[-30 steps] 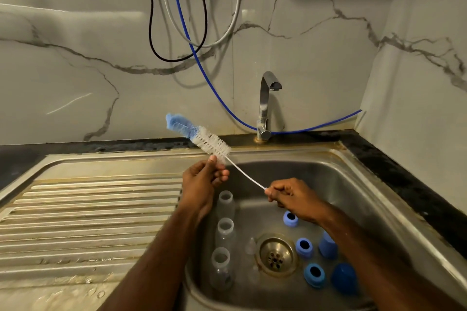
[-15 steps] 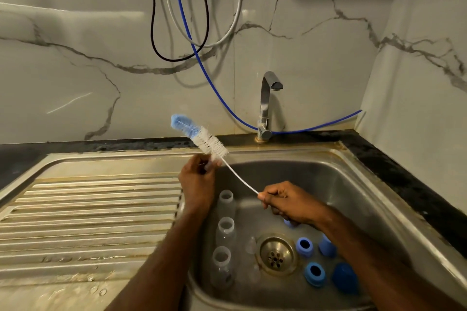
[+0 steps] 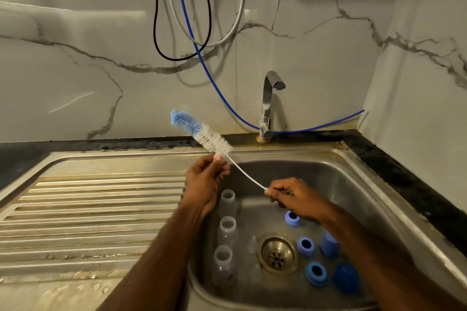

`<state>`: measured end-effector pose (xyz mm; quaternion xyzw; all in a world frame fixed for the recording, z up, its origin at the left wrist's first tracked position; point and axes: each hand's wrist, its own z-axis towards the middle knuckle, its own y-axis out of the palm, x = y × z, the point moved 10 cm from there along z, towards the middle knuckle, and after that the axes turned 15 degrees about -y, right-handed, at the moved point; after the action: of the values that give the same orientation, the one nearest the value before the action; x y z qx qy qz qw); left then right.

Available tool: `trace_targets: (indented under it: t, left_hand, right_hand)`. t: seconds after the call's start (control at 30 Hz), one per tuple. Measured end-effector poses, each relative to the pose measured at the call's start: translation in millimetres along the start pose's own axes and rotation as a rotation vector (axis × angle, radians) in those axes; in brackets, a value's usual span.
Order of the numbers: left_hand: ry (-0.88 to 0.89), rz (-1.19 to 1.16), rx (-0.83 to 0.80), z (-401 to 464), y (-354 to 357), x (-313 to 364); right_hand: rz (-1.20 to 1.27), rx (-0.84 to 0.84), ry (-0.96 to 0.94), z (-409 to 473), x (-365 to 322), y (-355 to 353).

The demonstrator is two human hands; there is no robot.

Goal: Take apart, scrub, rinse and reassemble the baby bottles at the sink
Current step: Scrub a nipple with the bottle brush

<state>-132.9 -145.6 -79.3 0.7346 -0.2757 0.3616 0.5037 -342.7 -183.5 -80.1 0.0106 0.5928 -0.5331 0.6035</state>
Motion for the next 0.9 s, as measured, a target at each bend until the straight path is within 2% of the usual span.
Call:
trace_targets:
  t: [0.1, 0.13, 0.2, 0.27, 0.37, 0.43, 0.47, 0.53, 0.57, 0.63, 0.7, 0.77, 0.83, 0.9]
  left_hand:
    - [0.374, 0.558, 0.337, -10, -12, 27]
    - [0.443, 0.664, 0.415, -13, -14, 32]
    - [0.484, 0.7, 0.448, -15, -15, 34]
    - [0.387, 0.594, 0.347, -8, -16, 28]
    - [-0.033, 0.12, 0.07, 1, -8, -1]
    - [-0.266, -0.111, -0.027, -2, -1, -17]
    - [-0.328, -0.16, -0.059, -2, 2, -21]
    - [-0.347, -0.183, -0.09, -2, 6, -22]
    - [-0.311, -0.18, -0.09, -1, 7, -19]
    - [-0.116, -0.1, -0.052, 2, 4, -5]
    - [0.178, 0.228, 0.089, -4, -2, 18]
    - [0.429, 0.602, 0.295, -15, -5, 35]
    - [0.535, 0.705, 0.396, -21, -7, 41]
    - [0.517, 0.688, 0.392, -19, -8, 40]
  right_hand:
    - [0.21, -0.084, 0.16, -6, 5, 21]
    - [0.246, -0.106, 0.195, -8, 8, 27]
    - [0.232, -0.131, 0.204, -9, 12, 32]
    - [0.173, -0.128, 0.166, -7, 12, 29]
    - [0.017, -0.075, 0.049, -3, 9, 12]
    - [-0.052, -0.037, -0.008, -2, 9, 2]
    - [-0.081, -0.027, -0.033, -2, 9, -1]
    - [-0.116, -0.018, -0.051, -2, 6, -2]
    - [-0.115, -0.017, -0.046, -1, 3, -2]
    - [-0.016, -0.033, 0.003, -2, 0, 4]
    - [0.188, -0.088, 0.12, -6, 1, 18]
    - [0.289, -0.15, 0.203, -11, 2, 28]
    - [0.279, -0.16, 0.216, -11, 2, 31]
    - [0.232, -0.13, 0.187, -8, 4, 28]
